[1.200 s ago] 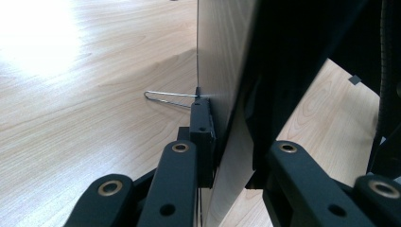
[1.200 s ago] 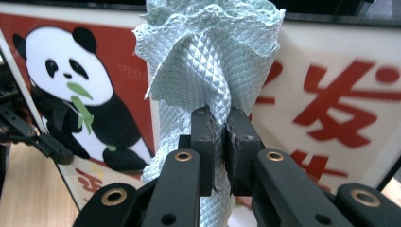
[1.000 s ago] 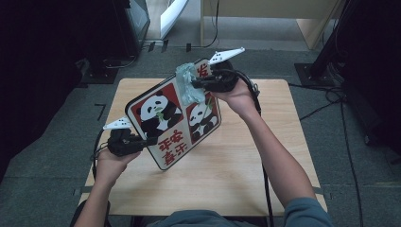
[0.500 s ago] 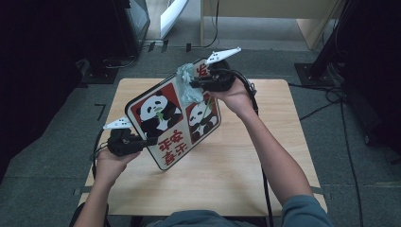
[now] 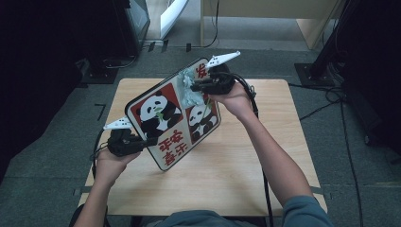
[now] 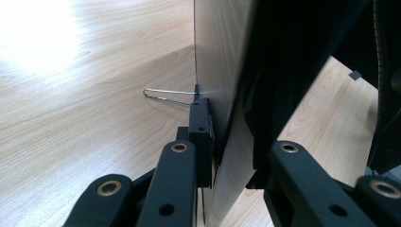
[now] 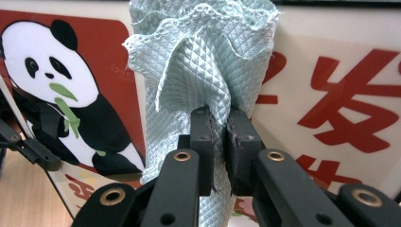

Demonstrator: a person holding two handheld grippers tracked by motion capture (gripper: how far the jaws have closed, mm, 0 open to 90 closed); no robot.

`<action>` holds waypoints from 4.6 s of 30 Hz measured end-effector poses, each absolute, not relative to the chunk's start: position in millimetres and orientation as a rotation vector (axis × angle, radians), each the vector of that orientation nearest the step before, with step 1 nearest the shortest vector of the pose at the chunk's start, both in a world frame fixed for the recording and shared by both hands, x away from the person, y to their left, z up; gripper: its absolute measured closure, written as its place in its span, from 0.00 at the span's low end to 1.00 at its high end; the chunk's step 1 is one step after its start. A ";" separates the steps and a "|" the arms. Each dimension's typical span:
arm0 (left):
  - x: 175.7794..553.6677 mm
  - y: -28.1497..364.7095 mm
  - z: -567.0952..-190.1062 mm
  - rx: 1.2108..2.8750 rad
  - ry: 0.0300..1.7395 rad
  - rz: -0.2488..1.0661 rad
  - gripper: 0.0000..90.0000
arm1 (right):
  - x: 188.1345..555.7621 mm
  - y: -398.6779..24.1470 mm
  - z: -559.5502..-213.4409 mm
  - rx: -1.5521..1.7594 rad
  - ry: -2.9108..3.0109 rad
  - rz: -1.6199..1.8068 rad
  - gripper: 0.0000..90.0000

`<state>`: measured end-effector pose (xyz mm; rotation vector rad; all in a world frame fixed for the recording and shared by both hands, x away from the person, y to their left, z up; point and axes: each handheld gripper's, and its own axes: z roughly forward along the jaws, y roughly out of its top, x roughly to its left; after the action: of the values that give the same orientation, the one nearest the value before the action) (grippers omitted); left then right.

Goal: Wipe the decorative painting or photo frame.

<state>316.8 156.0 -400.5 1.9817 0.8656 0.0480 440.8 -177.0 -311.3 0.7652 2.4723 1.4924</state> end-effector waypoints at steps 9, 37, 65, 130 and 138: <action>316.6 156.1 -400.5 1.984 0.863 0.047 0.88 | 437.6 -178.0 -322.3 0.774 2.479 1.488 0.93; 316.7 156.1 -400.4 1.984 0.861 0.042 0.87 | 431.9 -184.4 -354.9 0.806 2.515 1.475 0.92; 316.7 156.1 -400.3 1.983 0.860 0.039 0.87 | 423.7 -190.5 -388.6 0.837 2.518 1.480 0.92; 320.0 157.6 -401.0 1.973 0.853 0.009 0.86 | 401.1 -198.2 -473.1 0.958 2.589 1.342 0.92; 320.2 157.4 -400.9 1.974 0.854 0.013 0.87 | 403.2 -199.1 -472.0 0.990 2.621 1.332 0.93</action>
<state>320.2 157.4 -400.9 1.9744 0.8539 0.0130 403.2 -199.1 -472.0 0.9898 2.6215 1.3317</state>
